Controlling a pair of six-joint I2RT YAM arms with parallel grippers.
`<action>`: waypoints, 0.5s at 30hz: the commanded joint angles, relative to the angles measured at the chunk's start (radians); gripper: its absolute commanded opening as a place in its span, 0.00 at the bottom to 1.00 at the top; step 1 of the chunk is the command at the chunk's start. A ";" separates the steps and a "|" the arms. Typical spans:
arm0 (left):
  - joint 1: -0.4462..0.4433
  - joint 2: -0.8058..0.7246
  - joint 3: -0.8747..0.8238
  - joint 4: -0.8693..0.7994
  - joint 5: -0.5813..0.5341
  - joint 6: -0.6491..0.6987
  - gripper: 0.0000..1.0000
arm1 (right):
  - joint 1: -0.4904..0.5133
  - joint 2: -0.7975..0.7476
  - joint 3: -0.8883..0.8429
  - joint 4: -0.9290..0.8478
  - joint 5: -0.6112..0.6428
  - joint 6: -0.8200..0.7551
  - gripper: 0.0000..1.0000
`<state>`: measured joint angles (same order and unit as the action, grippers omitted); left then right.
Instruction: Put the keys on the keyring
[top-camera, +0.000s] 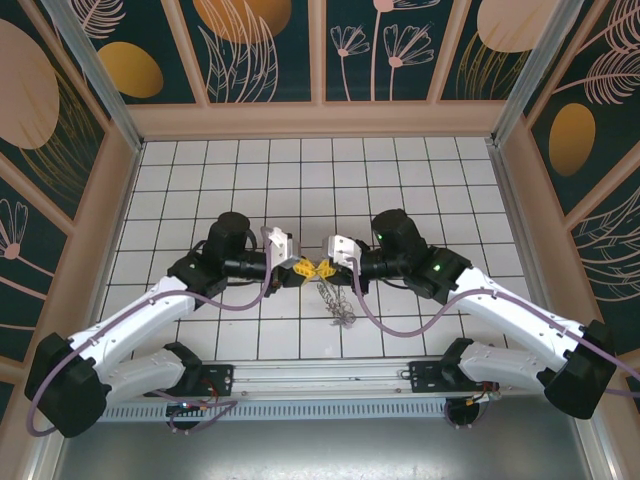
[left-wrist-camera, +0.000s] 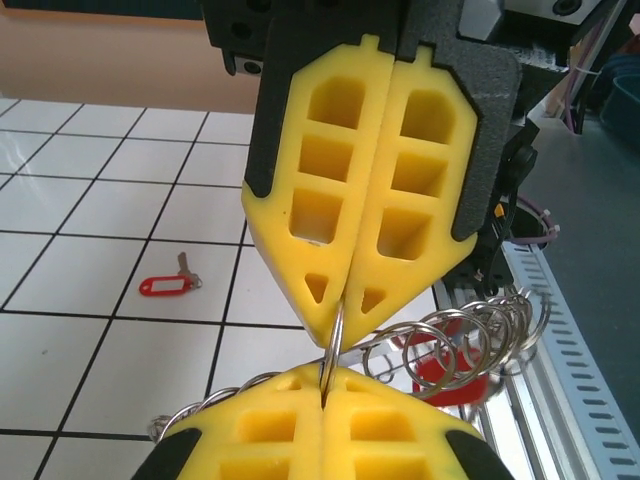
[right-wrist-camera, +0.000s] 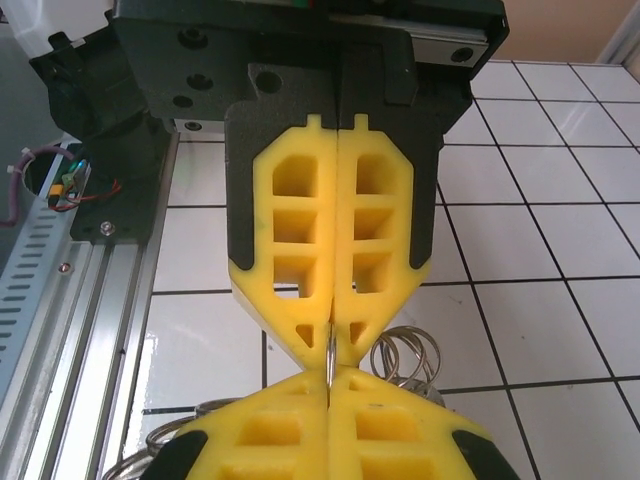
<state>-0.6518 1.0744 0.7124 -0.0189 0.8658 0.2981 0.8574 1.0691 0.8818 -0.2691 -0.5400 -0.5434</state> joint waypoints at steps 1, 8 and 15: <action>-0.005 -0.060 -0.011 0.107 0.046 -0.003 0.00 | -0.001 -0.024 0.008 0.082 -0.004 0.016 0.00; -0.005 -0.117 -0.095 0.280 0.130 -0.072 0.00 | -0.017 -0.099 -0.074 0.169 -0.075 0.038 0.18; -0.005 -0.129 -0.144 0.455 0.163 -0.178 0.00 | -0.021 -0.158 -0.145 0.256 -0.108 0.075 0.22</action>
<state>-0.6529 0.9607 0.5777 0.2790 0.9604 0.1852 0.8436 0.9363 0.7631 -0.0982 -0.6117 -0.4995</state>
